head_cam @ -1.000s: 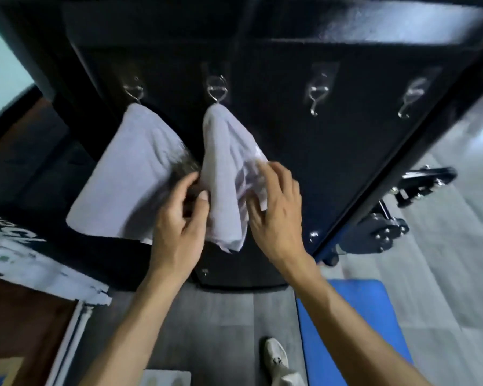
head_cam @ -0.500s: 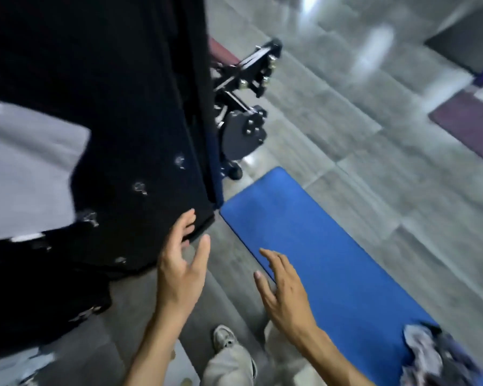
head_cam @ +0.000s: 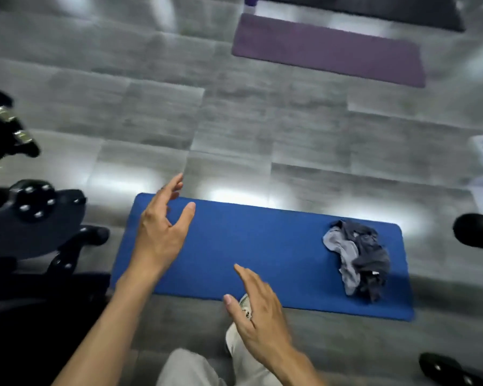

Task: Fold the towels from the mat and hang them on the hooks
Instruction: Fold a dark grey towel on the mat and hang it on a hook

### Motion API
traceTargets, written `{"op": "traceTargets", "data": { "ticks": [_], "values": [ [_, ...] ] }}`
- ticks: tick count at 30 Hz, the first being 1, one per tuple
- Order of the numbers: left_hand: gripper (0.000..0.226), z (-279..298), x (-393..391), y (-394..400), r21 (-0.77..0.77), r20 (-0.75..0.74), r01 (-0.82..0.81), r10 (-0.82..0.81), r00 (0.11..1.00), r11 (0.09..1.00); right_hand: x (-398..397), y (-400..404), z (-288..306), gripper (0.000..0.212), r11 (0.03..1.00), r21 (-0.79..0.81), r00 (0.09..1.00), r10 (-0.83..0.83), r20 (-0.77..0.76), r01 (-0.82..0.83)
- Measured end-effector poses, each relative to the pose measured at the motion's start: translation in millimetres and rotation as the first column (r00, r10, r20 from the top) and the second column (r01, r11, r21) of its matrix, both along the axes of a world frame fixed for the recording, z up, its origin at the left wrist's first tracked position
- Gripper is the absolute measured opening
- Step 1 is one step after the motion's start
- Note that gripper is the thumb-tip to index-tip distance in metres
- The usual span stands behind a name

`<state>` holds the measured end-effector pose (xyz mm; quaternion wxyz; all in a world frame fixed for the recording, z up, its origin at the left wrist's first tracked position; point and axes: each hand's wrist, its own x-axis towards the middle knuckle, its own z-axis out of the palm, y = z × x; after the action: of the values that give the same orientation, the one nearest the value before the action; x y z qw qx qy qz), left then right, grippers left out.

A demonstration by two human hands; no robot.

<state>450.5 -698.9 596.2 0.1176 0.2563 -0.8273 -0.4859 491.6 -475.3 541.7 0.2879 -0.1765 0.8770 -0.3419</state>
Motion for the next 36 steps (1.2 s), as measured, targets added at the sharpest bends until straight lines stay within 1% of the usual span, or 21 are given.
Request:
{"op": "traceTargets", "data": {
  "ticks": [5, 8, 12, 17, 20, 23, 25, 27, 29, 33, 36],
  "values": [
    [0.05, -1.2, -134.7, 44.3, 0.007, 0.017, 0.22, -0.22, 0.975, 0.975, -83.5, 21.1, 11.1, 0.08, 0.971, 0.004, 0.97, -0.24, 0.029, 0.24],
    [0.051, -10.0, -215.2, 65.6, 0.031, 0.033, 0.363, -0.364, 0.931, 0.931, -133.7, 27.6, 12.0, 0.073, 0.928, 0.0, 0.926, -0.371, 0.066, 0.372],
    [0.052, -20.0, -318.5, 81.4, 0.02, 0.059, 0.536, -0.536, 0.842, 0.844, -200.1, 22.6, 6.4, 0.065, 0.858, 0.023, 0.854, -0.513, 0.088, 0.513],
    [0.048, -32.5, -456.7, 73.0, 0.06, 0.05, 0.712, -0.715, 0.698, 0.7, -302.9, -11.2, -6.4, 0.064, 0.738, 0.052, 0.734, -0.675, 0.08, 0.673],
    [0.046, -36.9, -527.2, 61.0, 0.056, 0.079, 0.814, -0.815, 0.574, 0.579, -363.9, -34.1, -5.3, 0.064, 0.639, 0.068, 0.633, -0.768, 0.097, 0.766],
    [0.047, -36.9, -597.2, 59.9, 0.052, 0.107, 0.896, -0.894, 0.435, 0.442, -414.9, -48.2, -4.1, 0.064, 0.495, 0.045, 0.492, -0.869, 0.057, 0.868],
    [0.048, -32.8, -635.5, 71.3, 0.032, 0.125, 0.933, -0.928, 0.351, 0.357, -438.6, -52.9, -1.1, 0.065, 0.417, 0.036, 0.416, -0.909, 0.039, 0.908],
    [0.048, -25.8, -670.6, 93.7, 0.015, 0.139, 0.964, -0.956, 0.259, 0.264, -462.5, -51.7, 0.3, 0.065, 0.314, 0.019, 0.313, -0.949, 0.042, 0.949],
    [0.047, -20.2, -699.6, 125.0, -0.02, 0.141, 0.985, -0.975, 0.173, 0.172, -484.3, -43.1, 0.5, 0.065, 0.188, -0.014, 0.189, -0.981, 0.044, 0.982],
    [0.046, -12.3, -731.4, 199.7, -0.064, 0.127, 0.998, -0.992, -0.005, -0.013, -517.9, -8.7, 0.1, 0.063, -0.038, -0.051, -0.037, -0.999, 0.024, 0.998],
    [0.045, -11.5, -746.6, 260.1, -0.054, 0.128, 0.985, -0.979, -0.157, -0.165, -541.3, 31.4, -4.5, 0.063, -0.156, -0.075, -0.154, -0.987, 0.036, 0.985]
  ]
}}
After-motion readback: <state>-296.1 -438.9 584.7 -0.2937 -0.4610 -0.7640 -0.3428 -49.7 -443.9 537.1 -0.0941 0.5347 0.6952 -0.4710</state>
